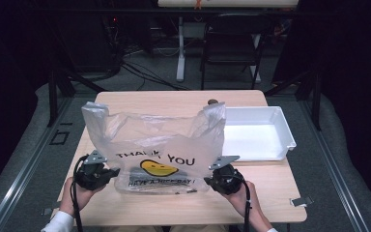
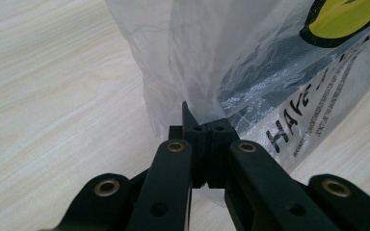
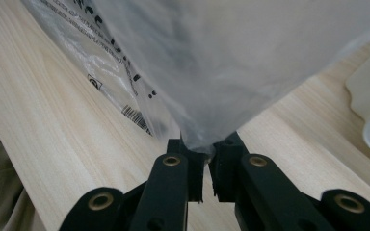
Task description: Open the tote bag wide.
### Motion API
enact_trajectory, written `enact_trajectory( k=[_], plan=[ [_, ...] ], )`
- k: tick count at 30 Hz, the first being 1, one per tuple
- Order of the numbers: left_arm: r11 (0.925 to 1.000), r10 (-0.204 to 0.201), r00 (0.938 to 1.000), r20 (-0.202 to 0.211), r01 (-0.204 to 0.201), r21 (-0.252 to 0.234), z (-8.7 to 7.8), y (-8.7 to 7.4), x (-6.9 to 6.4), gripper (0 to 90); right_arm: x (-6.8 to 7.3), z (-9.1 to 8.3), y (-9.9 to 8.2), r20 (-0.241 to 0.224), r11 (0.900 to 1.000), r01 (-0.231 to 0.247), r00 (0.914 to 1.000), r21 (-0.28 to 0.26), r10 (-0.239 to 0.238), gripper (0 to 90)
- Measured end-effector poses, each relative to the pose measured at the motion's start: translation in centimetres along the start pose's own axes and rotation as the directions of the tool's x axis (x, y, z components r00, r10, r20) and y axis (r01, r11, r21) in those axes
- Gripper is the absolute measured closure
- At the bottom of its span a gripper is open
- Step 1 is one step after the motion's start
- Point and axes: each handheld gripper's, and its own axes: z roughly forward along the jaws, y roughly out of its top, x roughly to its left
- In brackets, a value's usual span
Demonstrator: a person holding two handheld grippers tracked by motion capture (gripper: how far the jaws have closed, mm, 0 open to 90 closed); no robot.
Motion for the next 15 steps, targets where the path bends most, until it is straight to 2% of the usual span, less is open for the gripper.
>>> enact_trajectory(
  k=[4, 7, 8, 11, 13, 15],
  plan=[
    [0.9998, -0.009, 1.0000, 0.004, 0.009, 0.017, 0.4, -0.1, 0.1, 90.0, 0.0, 0.7, -0.2, 0.011, 0.9994, 0.000, 0.9999, 0.035, -0.001, 86.3],
    [0.9987, -0.013, 0.9999, 0.009, 0.013, 0.050, 0.9, -0.2, 0.3, 90.0, -0.1, 1.1, -0.2, 0.020, 0.9983, 0.002, 0.9998, 0.058, -0.003, 86.4],
    [0.9964, 0.002, 1.0000, 0.008, -0.003, 0.085, 1.3, -0.3, 0.4, 90.0, -0.1, 1.7, -0.4, 0.004, 0.9979, -0.007, 1.0000, 0.064, 0.006, 86.4],
    [0.9933, 0.016, 0.9998, 0.012, -0.017, 0.114, 1.6, -0.3, 0.3, 90.0, -0.1, 2.2, -0.5, 0.001, 0.9959, -0.007, 1.0000, 0.090, 0.007, 86.4],
    [0.9882, 0.011, 0.9996, 0.027, -0.015, 0.152, 1.9, -0.4, 0.2, 90.0, -0.1, 2.5, -0.5, 0.025, 0.9929, -0.014, 0.9996, 0.118, 0.012, 86.4],
    [0.9864, 0.012, 0.9994, 0.031, -0.017, 0.163, 2.0, -0.4, 0.3, 90.0, -0.3, 2.6, -0.6, 0.070, 0.9865, -0.009, 0.9975, 0.163, -0.002, 86.6]
  ],
)
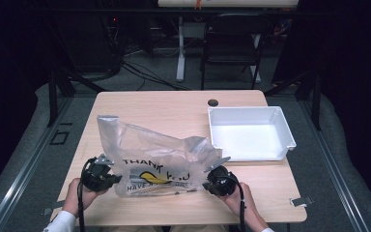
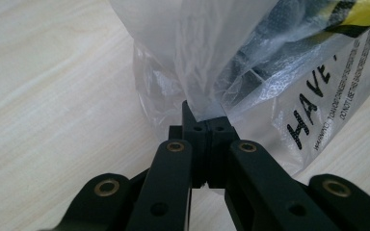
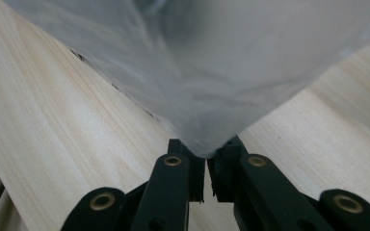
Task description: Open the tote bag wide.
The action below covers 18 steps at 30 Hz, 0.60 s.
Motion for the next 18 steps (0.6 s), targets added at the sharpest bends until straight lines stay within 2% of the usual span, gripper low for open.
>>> enact_trajectory(
  k=[1, 2, 3, 4, 5, 6, 7, 9, 10, 11, 12, 13, 16, 18],
  plan=[
    [0.9985, 0.025, 0.9996, -0.008, -0.025, 0.049, 0.2, 0.0, 0.2, 90.0, 0.0, 0.3, -0.1, -0.002, 0.9997, -0.022, 0.9998, 0.009, 0.022, 86.9],
    [0.9972, 0.031, 0.9994, -0.013, -0.031, 0.068, 0.4, -0.1, 0.3, 90.0, 0.1, 0.7, -0.2, -0.024, 0.9984, -0.056, 0.9981, 0.007, 0.056, 86.9],
    [0.9967, 0.030, 0.9995, -0.008, -0.029, 0.076, 0.5, -0.1, 0.4, 90.0, -0.2, 1.0, -0.3, -0.085, 0.9971, -0.069, 0.9939, 0.032, 0.071, 87.2],
    [0.9977, 0.017, 0.9998, -0.008, -0.016, 0.065, 0.7, -0.2, 0.3, 90.0, -0.2, 1.0, -0.4, -0.104, 0.9946, -0.102, 0.9892, 0.020, 0.104, 87.1],
    [0.9980, 0.016, 0.9998, -0.015, -0.015, 0.062, 0.7, -0.2, 0.3, 90.0, -0.3, 0.9, -0.4, -0.122, 0.9950, -0.097, 0.9875, 0.023, 0.099, 86.4],
    [0.9980, 0.021, 0.9997, -0.014, -0.021, 0.059, 0.6, -0.1, 0.4, 89.9, -0.3, 0.9, -0.5, -0.113, 0.9959, -0.089, 0.9895, 0.016, 0.090, 84.8],
    [0.9987, 0.013, 0.9999, -0.009, -0.013, 0.049, 0.4, -0.1, 0.4, 89.9, -0.5, 0.5, -0.4, -0.116, 0.9972, -0.068, 0.9907, 0.030, 0.071, 81.4],
    [0.9997, -0.007, 0.9999, -0.009, 0.007, 0.022, 0.1, -0.1, 0.3, 89.8, -0.3, -0.2, -0.3, -0.123, 0.9981, -0.061, 0.9907, -0.009, 0.059, 76.0],
    [0.9998, -0.008, 0.9999, -0.010, 0.008, 0.018, 0.0, -0.2, 0.4, 89.7, -0.2, -0.6, -0.3, -0.125, 0.9978, -0.059, 0.9907, -0.031, 0.055, 70.2],
    [0.9988, 0.027, 0.9995, -0.017, -0.027, 0.042, -0.3, -0.2, 0.7, 88.9, -0.1, -1.2, -0.2, -0.138, 0.9975, -0.047, 0.9897, -0.054, 0.039, 65.3],
    [0.9998, -0.006, 1.0000, -0.005, 0.006, 0.017, -0.2, -0.2, 0.4, 87.8, 0.0, -1.6, -0.2, -0.148, 0.9968, -0.042, 0.9885, -0.068, 0.031, 61.8],
    [0.9998, -0.009, 1.0000, -0.003, 0.009, 0.015, -0.3, -0.2, 0.4, 86.0, 0.1, -2.1, -0.1, -0.154, 0.9968, -0.026, 0.9880, -0.076, 0.014, 56.4],
    [0.9998, -0.018, 0.9997, 0.018, 0.018, -0.001, -0.9, -0.2, 0.6, 75.2, 0.8, -3.8, 0.0, -0.146, 0.9913, 0.002, 0.9890, -0.132, -0.022, 43.7],
    [0.9997, -0.025, 0.9995, 0.021, 0.025, -0.003, -1.2, -0.2, 0.6, 62.4, 1.3, -5.1, 0.2, -0.140, 0.9848, 0.024, 0.9890, -0.172, -0.048, 39.4]
  ],
)
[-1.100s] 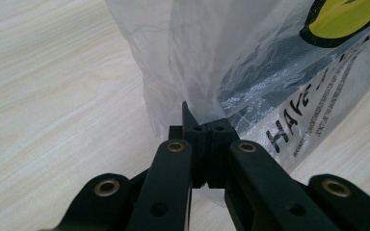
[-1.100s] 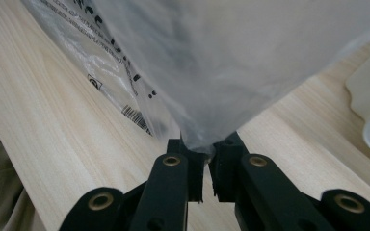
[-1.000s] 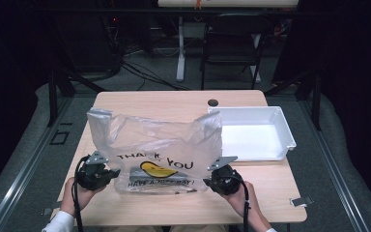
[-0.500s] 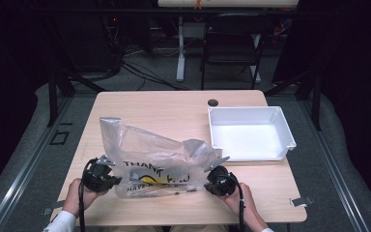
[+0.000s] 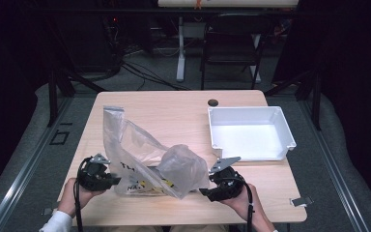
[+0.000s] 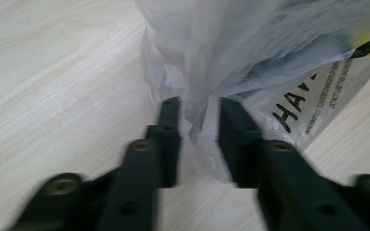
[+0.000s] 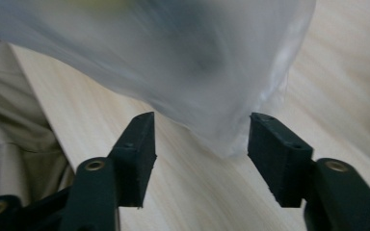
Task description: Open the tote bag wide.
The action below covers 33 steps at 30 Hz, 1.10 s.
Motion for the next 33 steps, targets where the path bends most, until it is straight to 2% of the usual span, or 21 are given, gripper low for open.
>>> enact_trajectory(
  k=[1, 2, 3, 4, 5, 7, 8, 9, 10, 11, 12, 13, 14, 16, 18, 19, 20, 24, 28, 30, 33],
  plan=[
    [0.9992, -0.009, 1.0000, 0.002, 0.009, -0.038, -0.6, -0.1, -0.1, 60.2, 0.3, -0.6, 0.2, 0.007, 0.9994, 0.017, 0.9998, -0.029, -0.017, 38.6],
    [0.9992, -0.009, 1.0000, 0.002, 0.009, -0.038, -0.6, -0.1, -0.1, 52.8, 0.6, -1.1, 0.3, 0.009, 0.9966, 0.012, 0.9999, -0.082, -0.012, 38.1],
    [0.9959, -0.033, 0.9995, -0.003, 0.032, -0.085, -1.3, -0.1, -0.2, 46.6, 0.8, -1.8, 0.5, 0.019, 0.9948, 0.051, 0.9986, -0.088, -0.049, 39.0],
    [0.9959, -0.033, 0.9995, -0.003, 0.032, -0.085, -1.3, -0.1, -0.2, 45.6, 1.0, -2.3, 0.7, 0.021, 0.9905, 0.064, 0.9979, -0.122, -0.062, 41.3],
    [0.9895, -0.039, 0.9990, 0.019, 0.042, -0.139, -2.3, -0.1, -0.3, 43.3, 1.3, -2.8, 0.9, 0.023, 0.9851, 0.082, 0.9966, -0.151, -0.080, 44.8],
    [0.9794, -0.048, 0.9977, 0.047, 0.057, -0.194, -3.2, 0.2, -0.4, 43.3, 1.6, -3.2, 1.2, 0.035, 0.9746, 0.108, 0.9940, -0.196, -0.103, 53.3],
    [0.9747, -0.052, 0.9977, 0.044, 0.060, -0.215, -3.5, 0.4, -0.5, 43.5, 1.7, -3.2, 1.4, 0.036, 0.9719, 0.116, 0.9932, -0.205, -0.111, 55.8],
    [0.9698, -0.045, 0.9981, 0.042, 0.053, -0.238, -3.7, 0.6, -0.6, 45.0, 1.7, -3.0, 1.6, 0.036, 0.9703, 0.119, 0.9929, -0.211, -0.114, 60.2],
    [0.9698, -0.045, 0.9981, 0.042, 0.053, -0.238, -3.7, 0.6, -0.6, 47.8, 1.7, -3.0, 1.6, 0.036, 0.9703, 0.119, 0.9929, -0.211, -0.114, 60.2],
    [0.9624, -0.048, 0.9978, 0.045, 0.058, -0.265, -3.7, 0.8, -0.6, 52.7, 1.6, -2.6, 1.9, 0.025, 0.9693, 0.123, 0.9924, -0.213, -0.121, 69.9],
    [0.9565, -0.036, 0.9985, 0.042, 0.046, -0.288, -3.6, 1.1, -0.5, 56.0, 1.5, -2.4, 1.9, 0.023, 0.9696, 0.120, 0.9927, -0.213, -0.118, 73.5],
    [0.9565, -0.036, 0.9985, 0.042, 0.046, -0.288, -3.6, 1.1, -0.5, 60.3, 1.5, -2.4, 1.9, 0.023, 0.9696, 0.120, 0.9927, -0.213, -0.118, 73.5],
    [0.9531, -0.029, 0.9990, 0.035, 0.038, -0.300, -3.2, 1.3, -0.6, 67.4, 1.3, -1.8, 2.0, 0.020, 0.9724, 0.108, 0.9942, -0.207, -0.106, 80.7],
    [0.9546, -0.027, 0.9988, 0.041, 0.038, -0.295, -3.0, 1.4, -0.6, 75.8, 1.2, -1.7, 2.0, 0.016, 0.9734, 0.102, 0.9948, -0.205, -0.101, 83.0],
    [0.9656, -0.014, 0.9996, 0.024, 0.020, -0.259, -2.1, 1.5, -0.7, 84.6, 1.1, -1.3, 1.8, 0.020, 0.9758, 0.084, 0.9964, -0.202, -0.082, 86.8],
    [0.9656, -0.014, 0.9996, 0.024, 0.020, -0.259, -2.1, 1.5, -0.7, 87.2, 1.0, -1.2, 1.8, 0.021, 0.9772, 0.084, 0.9964, -0.195, -0.082, 87.6],
    [0.9706, -0.012, 0.9999, 0.009, 0.014, -0.240, -1.6, 1.4, -0.8, 89.3, 1.0, -1.1, 1.8, 0.026, 0.9786, 0.083, 0.9965, -0.188, -0.080, 88.3],
    [0.9752, -0.019, 0.9997, 0.013, 0.021, -0.220, -1.3, 1.2, -0.6, 90.0, 0.7, -0.7, 1.6, 0.027, 0.9830, 0.067, 0.9976, -0.171, -0.063, 88.8],
    [0.9800, -0.011, 0.9999, 0.008, 0.012, -0.199, -1.2, 1.1, -0.5, 90.0, 0.2, -0.4, 1.3, 0.037, 0.9867, 0.043, 0.9986, -0.157, -0.038, 89.1],
    [0.9868, -0.005, 0.9998, 0.017, 0.008, -0.162, -0.9, 0.8, -0.3, 90.0, -0.2, -0.1, 1.0, 0.046, 0.9896, 0.028, 0.9987, -0.141, -0.022, 89.3],
    [0.9912, -0.004, 0.9995, 0.030, 0.008, -0.132, -0.7, 0.6, -0.2, 90.0, -0.7, 0.3, 0.6, 0.057, 0.9937, 0.012, 0.9983, -0.111, -0.006, 89.4]
  ],
)
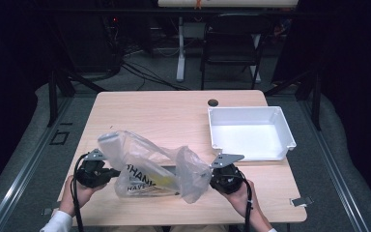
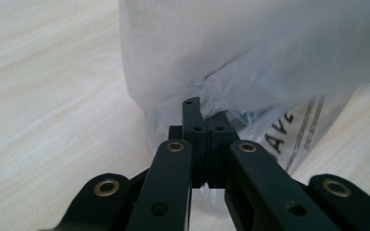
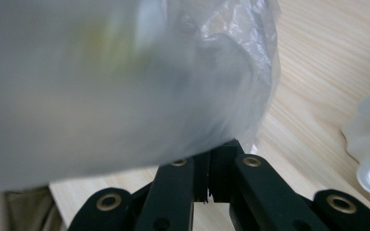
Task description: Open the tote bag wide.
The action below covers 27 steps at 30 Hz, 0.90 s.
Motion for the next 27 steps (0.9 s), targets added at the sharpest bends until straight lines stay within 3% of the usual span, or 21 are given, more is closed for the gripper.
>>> enact_trajectory(
  k=[3, 8, 15, 20, 27],
  plan=[
    [0.9989, 0.006, 1.0000, 0.003, -0.006, 0.047, 0.2, -0.3, 0.3, 90.0, -0.3, 0.5, -0.4, 0.005, 0.9996, -0.015, 0.9999, 0.023, 0.015, 89.4],
    [0.9984, 0.002, 0.9999, -0.015, -0.001, 0.057, 0.3, -0.6, 0.5, 90.0, -0.7, 1.5, -0.9, 0.014, 0.9974, -0.027, 0.9996, 0.067, 0.026, 89.7],
    [0.9937, 0.014, 0.9997, -0.023, -0.011, 0.111, 0.7, -0.7, 0.6, 90.0, -0.9, 2.5, -1.2, 0.033, 0.9940, -0.040, 0.9988, 0.101, 0.037, 90.0],
    [0.9872, 0.016, 0.9998, 0.006, -0.017, 0.159, 1.2, -0.9, 0.5, 90.0, -1.1, 3.1, -1.4, 0.034, 0.9886, -0.052, 0.9983, 0.141, 0.047, 90.0],
    [0.9724, 0.046, 0.9989, -0.006, -0.044, 0.229, 2.2, -1.0, 0.1, 90.0, -1.2, 4.4, -1.8, 0.061, 0.9795, -0.044, 0.9976, 0.197, 0.033, 90.0]
  ],
)
